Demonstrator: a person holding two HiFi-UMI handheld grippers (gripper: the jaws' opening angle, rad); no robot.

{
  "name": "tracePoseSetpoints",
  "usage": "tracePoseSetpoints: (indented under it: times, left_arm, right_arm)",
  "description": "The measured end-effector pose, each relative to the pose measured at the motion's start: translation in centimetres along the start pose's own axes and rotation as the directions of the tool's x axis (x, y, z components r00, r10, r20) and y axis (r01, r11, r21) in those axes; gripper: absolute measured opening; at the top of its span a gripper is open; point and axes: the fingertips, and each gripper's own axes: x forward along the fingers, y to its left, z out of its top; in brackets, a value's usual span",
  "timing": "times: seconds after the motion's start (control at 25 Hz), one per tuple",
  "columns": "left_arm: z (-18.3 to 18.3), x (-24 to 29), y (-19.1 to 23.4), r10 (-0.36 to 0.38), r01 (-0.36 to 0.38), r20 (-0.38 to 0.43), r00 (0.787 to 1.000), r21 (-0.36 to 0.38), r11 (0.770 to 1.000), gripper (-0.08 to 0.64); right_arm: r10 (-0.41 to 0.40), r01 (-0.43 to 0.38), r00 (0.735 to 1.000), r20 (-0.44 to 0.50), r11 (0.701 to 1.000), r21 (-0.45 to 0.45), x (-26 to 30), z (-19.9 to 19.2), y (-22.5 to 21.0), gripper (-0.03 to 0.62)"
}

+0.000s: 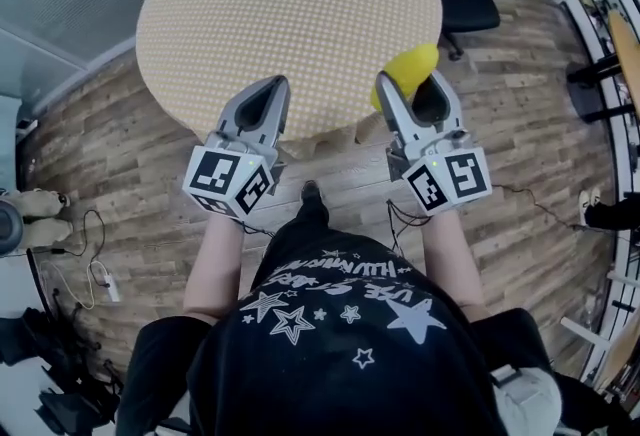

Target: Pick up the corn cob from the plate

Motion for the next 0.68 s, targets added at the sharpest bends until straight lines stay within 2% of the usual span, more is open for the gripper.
tracePoseSetpoints:
  times: [0.4,0.68]
  left_arm:
    - [-1.5,-4.3,-9.4,-0.03,0.031,-0.011,0.999,0.013,0.999,0.008]
    - [-2.8,-8.1,-14.7,-0.031,0.032,-0.02,0.999,0.033,0.999,0.008]
  right_arm:
    - [-0.016,0.016,1.0,-0.007,0.999,-0.034,-10.0,1.1,1.6,0.252]
    - [-0.006,0.006,0.999,-0.031,1.0,-0.015,-15.9,0.4,3.3,0.252]
